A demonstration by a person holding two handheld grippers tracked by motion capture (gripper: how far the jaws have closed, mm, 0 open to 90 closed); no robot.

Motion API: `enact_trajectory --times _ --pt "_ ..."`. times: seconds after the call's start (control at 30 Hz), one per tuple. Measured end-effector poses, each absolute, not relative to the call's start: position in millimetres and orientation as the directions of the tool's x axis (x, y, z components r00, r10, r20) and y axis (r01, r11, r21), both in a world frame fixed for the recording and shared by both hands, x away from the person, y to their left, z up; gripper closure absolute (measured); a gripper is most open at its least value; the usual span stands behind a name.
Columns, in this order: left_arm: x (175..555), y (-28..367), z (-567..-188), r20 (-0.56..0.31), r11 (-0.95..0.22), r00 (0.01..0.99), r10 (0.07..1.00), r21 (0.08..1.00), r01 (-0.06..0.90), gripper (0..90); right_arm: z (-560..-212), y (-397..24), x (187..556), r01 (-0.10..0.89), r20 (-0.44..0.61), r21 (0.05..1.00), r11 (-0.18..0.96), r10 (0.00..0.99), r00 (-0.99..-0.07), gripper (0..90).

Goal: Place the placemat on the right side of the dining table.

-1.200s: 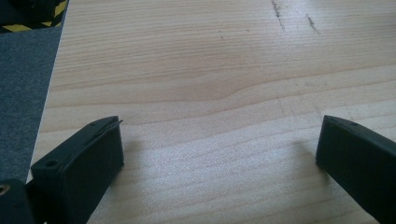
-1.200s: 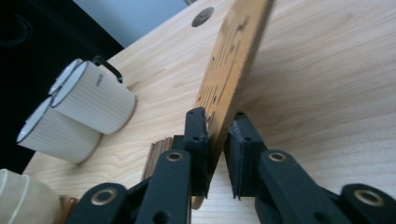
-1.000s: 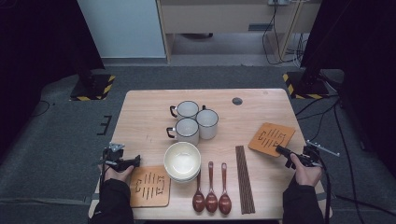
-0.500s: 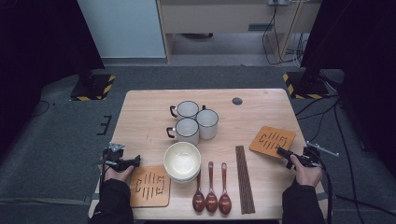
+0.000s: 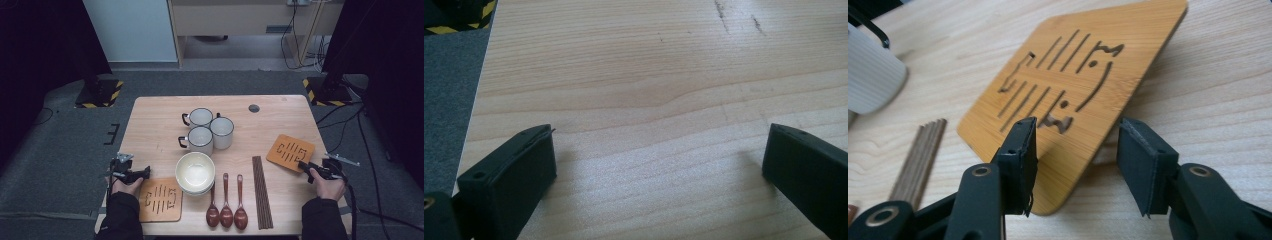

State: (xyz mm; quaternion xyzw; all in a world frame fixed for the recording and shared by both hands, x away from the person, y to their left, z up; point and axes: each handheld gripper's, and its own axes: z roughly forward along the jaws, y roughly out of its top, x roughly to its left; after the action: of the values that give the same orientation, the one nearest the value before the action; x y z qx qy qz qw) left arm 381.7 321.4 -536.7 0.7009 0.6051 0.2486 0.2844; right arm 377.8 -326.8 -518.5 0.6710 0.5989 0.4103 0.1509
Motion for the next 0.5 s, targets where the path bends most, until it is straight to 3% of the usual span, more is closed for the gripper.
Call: enact_trajectory --times 0.3,0.5 --pt "382 321 -537 0.004 -0.106 0.144 0.990 0.699 0.707 0.0 -509 -326 377 0.626 0.299 0.756 -0.191 0.952 -0.071 39.7" --pt "382 321 -537 0.004 -0.106 0.144 0.990 0.699 0.707 0.0 -503 -319 380 0.623 0.269 0.768 -0.151 0.958 -0.099 38.7"
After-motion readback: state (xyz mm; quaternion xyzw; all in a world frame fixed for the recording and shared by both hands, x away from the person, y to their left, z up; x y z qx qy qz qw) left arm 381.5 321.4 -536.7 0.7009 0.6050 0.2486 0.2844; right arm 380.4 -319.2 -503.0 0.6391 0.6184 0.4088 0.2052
